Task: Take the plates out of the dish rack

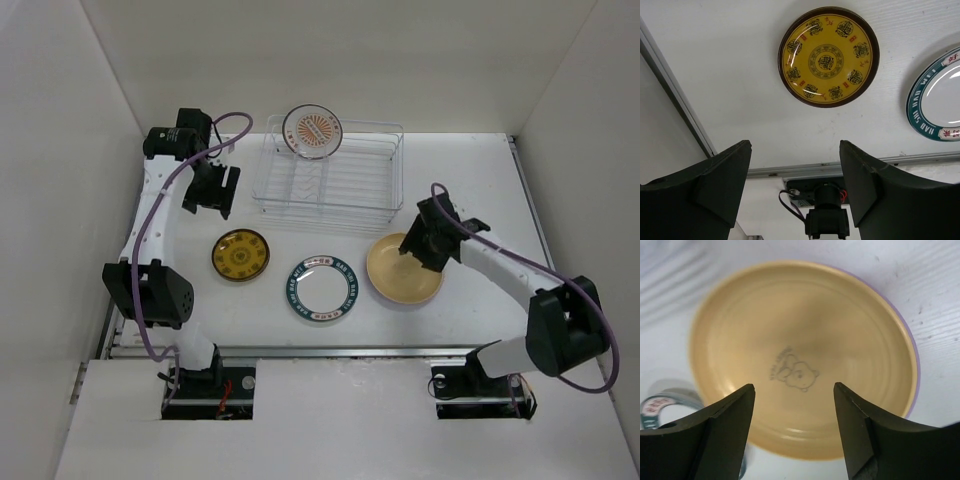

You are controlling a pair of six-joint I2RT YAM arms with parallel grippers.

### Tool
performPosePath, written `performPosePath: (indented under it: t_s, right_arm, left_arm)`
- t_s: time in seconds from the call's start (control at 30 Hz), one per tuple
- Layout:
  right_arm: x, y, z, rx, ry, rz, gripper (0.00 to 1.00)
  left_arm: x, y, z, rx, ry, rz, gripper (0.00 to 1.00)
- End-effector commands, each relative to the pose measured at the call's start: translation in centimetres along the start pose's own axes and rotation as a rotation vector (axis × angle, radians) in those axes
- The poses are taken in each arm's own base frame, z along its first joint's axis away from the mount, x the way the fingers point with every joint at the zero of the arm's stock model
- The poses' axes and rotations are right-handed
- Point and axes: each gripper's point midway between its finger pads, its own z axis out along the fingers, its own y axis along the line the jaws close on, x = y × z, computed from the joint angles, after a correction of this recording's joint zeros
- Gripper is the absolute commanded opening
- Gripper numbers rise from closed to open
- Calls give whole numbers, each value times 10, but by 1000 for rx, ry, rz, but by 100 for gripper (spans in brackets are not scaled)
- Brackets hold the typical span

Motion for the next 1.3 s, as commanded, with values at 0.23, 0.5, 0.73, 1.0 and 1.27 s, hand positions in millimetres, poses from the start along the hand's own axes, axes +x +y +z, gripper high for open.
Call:
performPosePath:
  t_s: [0.23, 0.5, 0.73, 1.0, 1.27]
  right_arm:
    - [-169, 160, -155, -431, -532, -447, 88]
    - [-244, 333, -70, -669, -565, -634, 95]
    - [-296, 392, -34, -917, -873, -269, 100]
    - [-306, 389, 17, -946, -881, -68, 95]
    - [-266, 395, 67, -1057, -742, -164, 69]
  left_arm:
    - [-17, 21, -1, -93, -29, 33, 69]
    - [-33, 56, 39, -165, 35, -132, 69]
    - [-33, 54, 79, -96, 129, -229, 69]
    - [-96, 40, 89, 63, -25, -265, 69]
    - [-99, 23, 119, 163, 18, -310, 69]
